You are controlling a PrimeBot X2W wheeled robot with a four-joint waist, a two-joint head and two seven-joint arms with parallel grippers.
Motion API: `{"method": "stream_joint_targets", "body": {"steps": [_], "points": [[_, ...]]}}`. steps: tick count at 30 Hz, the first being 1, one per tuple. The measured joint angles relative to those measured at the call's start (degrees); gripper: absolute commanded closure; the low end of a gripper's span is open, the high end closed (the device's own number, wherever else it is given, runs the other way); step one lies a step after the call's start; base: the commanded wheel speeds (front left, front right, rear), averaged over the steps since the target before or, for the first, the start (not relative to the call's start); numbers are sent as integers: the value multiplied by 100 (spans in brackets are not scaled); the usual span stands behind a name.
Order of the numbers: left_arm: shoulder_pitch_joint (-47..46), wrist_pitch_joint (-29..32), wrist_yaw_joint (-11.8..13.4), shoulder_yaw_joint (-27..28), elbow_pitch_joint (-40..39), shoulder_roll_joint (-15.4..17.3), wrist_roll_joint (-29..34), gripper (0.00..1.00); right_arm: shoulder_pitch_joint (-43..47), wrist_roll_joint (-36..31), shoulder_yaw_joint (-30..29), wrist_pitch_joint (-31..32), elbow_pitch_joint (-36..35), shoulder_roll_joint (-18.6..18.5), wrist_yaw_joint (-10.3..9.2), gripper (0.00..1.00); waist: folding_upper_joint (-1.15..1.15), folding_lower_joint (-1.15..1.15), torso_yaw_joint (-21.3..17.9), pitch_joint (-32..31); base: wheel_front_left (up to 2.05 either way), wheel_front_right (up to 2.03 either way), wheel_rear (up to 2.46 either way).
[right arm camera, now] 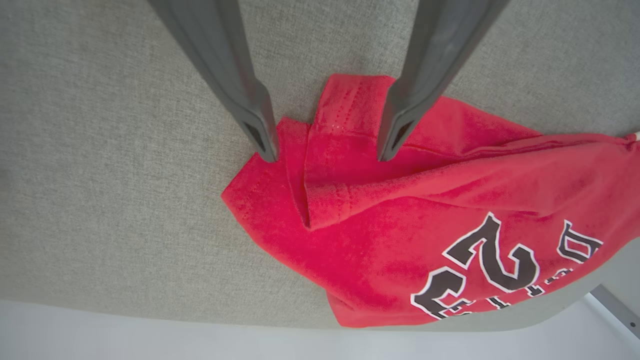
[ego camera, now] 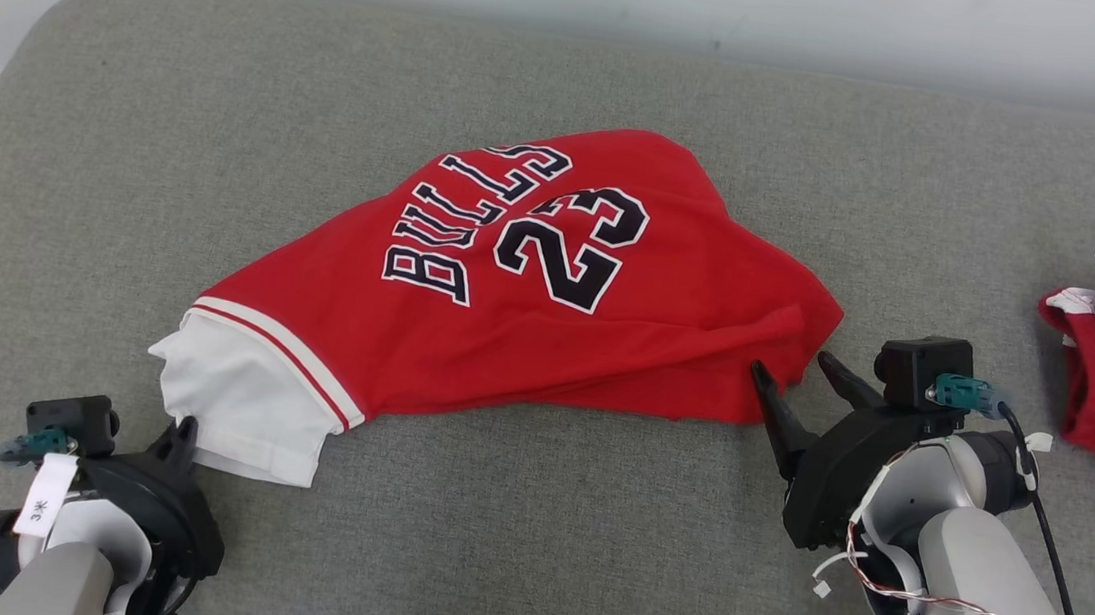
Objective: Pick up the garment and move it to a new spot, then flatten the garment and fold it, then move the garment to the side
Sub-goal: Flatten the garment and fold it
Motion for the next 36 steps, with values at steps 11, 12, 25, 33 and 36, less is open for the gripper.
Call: {"method": "stream_joint_targets", "body": {"steps": [11,12,25,33,36], "points": [[-261,-196,-111,-60,348,-38,-63,100,-158,119,87,188,400,-1,-1,1,0,0,32,103,0,0,0],[-280,-225,-112,-69,376,-48,-67,100,-175,157,114,187,441,0,-1,4,0,0,39,108,0,0,0],[-464,-426,-136,-152,691,-119,-115,100,-421,422,264,77,898,1,-1,58,0,0,44,107,0,0,0],[-483,-598,-176,-181,837,-127,-188,100,-484,436,343,-98,1022,1,-1,100,0,0,30,15,0,0,0],[-483,-732,-192,-174,847,-151,-221,100,-477,449,366,-167,990,0,-1,100,0,0,26,-43,0,0,0]]}}
